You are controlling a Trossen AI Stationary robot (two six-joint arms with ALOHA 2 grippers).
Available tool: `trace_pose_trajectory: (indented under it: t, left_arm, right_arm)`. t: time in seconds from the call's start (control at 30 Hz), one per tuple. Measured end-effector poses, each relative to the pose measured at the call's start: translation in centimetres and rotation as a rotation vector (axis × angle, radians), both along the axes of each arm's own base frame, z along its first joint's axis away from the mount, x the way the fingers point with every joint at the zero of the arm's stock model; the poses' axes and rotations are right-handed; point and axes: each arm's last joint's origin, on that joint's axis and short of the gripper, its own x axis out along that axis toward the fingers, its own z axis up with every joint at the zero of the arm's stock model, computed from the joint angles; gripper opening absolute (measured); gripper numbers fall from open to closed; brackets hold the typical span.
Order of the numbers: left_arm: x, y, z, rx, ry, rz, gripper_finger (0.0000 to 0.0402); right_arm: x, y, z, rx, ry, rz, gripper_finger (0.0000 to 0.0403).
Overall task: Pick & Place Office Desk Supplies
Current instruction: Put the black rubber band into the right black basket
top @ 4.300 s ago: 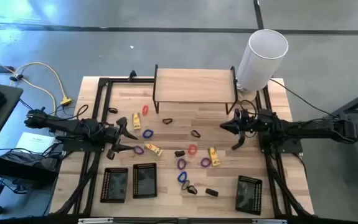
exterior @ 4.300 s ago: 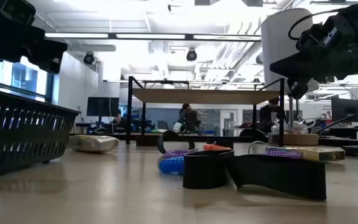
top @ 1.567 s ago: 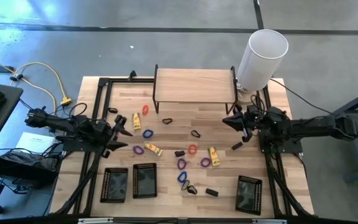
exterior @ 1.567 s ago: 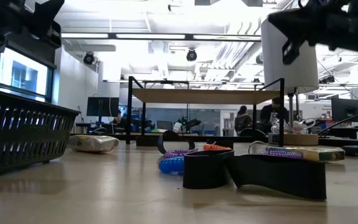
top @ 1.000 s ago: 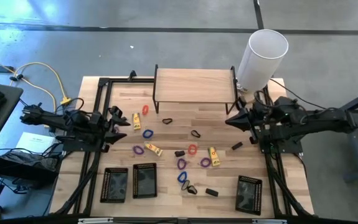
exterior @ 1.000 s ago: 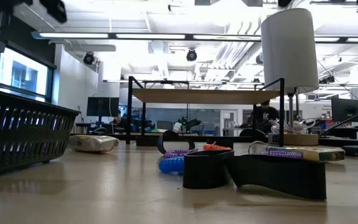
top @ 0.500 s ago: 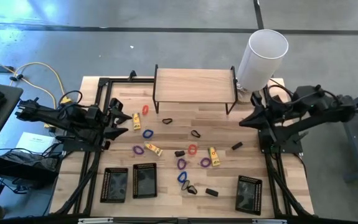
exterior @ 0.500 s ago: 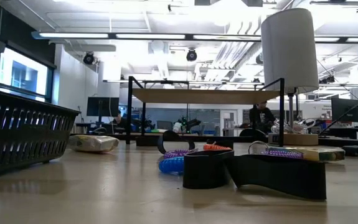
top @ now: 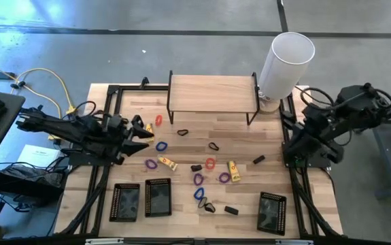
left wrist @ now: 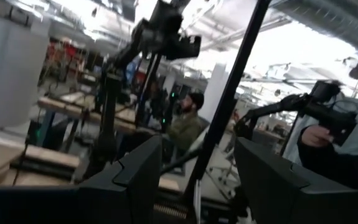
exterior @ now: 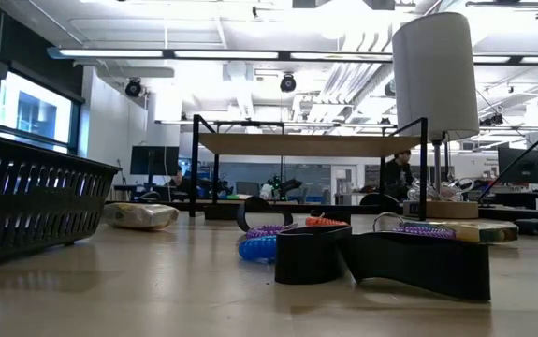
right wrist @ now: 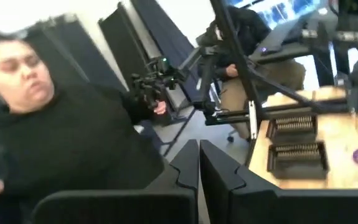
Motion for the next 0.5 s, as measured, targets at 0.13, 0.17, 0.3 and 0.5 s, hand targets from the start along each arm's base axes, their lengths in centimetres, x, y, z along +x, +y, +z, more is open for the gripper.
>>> trace_pose_trajectory:
  t: [0.13,0.17,0.3,0.5]
  left_arm:
    - [1.2,-0.3,-0.8,0.004,0.060,-0.006,0.0197]
    - [1.5,-0.4,-1.0,-0.001,0.073,-0.009,0.0197]
    - [2.4,-0.6,-1.7,-0.055,0.128,-0.028,0.0197]
    - [2.6,-0.7,-1.6,-0.200,0.132,-0.101,0.0197]
  right_arm:
    - [0.5,0.1,0.0,-0.075,-0.049,-0.037,0.0003]
    - [0.8,0.2,0.0,-0.074,-0.052,-0.055,0.0003]
    - [1.9,0.5,0.0,-0.017,-0.027,-0.077,0.0003]
    - [3.1,1.1,0.3,-0.150,-0.137,-0.017,0.0003]
